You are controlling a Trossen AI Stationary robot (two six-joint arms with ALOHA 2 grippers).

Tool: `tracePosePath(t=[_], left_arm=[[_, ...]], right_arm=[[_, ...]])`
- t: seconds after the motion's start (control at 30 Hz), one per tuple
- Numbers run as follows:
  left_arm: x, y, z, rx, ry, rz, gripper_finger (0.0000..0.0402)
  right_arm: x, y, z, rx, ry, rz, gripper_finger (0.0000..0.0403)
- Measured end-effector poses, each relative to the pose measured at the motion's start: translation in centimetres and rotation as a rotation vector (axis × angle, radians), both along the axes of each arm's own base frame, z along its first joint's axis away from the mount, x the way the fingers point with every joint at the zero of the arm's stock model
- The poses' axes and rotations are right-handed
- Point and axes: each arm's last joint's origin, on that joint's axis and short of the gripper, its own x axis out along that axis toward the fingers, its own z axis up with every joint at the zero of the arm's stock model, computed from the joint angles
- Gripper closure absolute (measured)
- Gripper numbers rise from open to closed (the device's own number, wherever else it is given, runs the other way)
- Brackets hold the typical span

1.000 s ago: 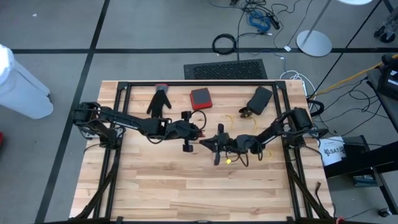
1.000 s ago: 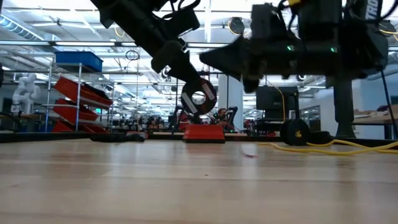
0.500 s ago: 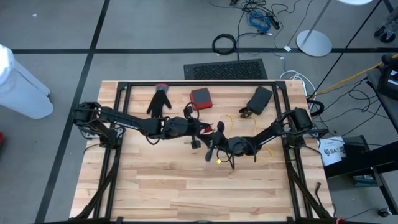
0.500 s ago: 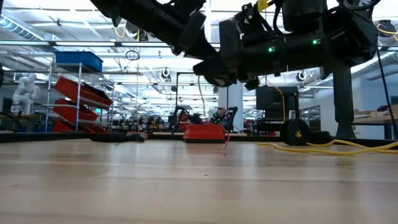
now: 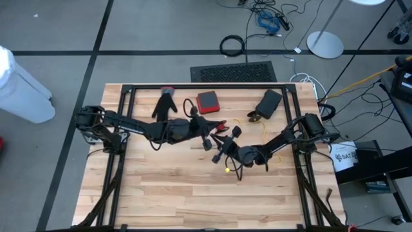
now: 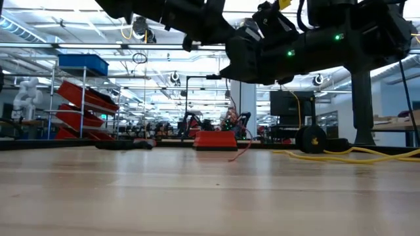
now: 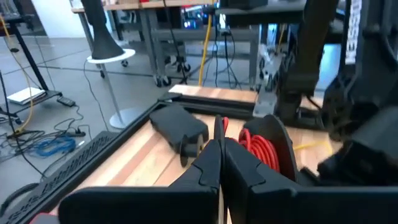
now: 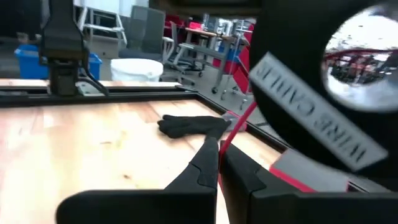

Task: Coil cords
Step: Coil the red wire onto the spool

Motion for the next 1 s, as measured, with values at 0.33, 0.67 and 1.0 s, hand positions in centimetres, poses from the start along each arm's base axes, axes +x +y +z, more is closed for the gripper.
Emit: tracePosePath(t=[0.33, 0.67, 1.0], left_arm=[[0.0, -0.2, 0.4, -0.029, -0.033, -0.071, 0.0393], [-2.0, -0.2, 1.5, 0.016, 0.120, -0.221, 0.0393], [-3.8, -0.3, 1.3, 0.078, 0.316, -0.263, 0.0393]], right_arm=[[-1.3, -0.3, -1.4, -0.004, 0.054, -0.055, 0.0403], [-3.5, -0.9, -2.7, -0.013, 0.064, -0.068, 0.0403], [-4.6, -1.2, -1.9, -0.005, 0.043, -0.063, 0.0403]])
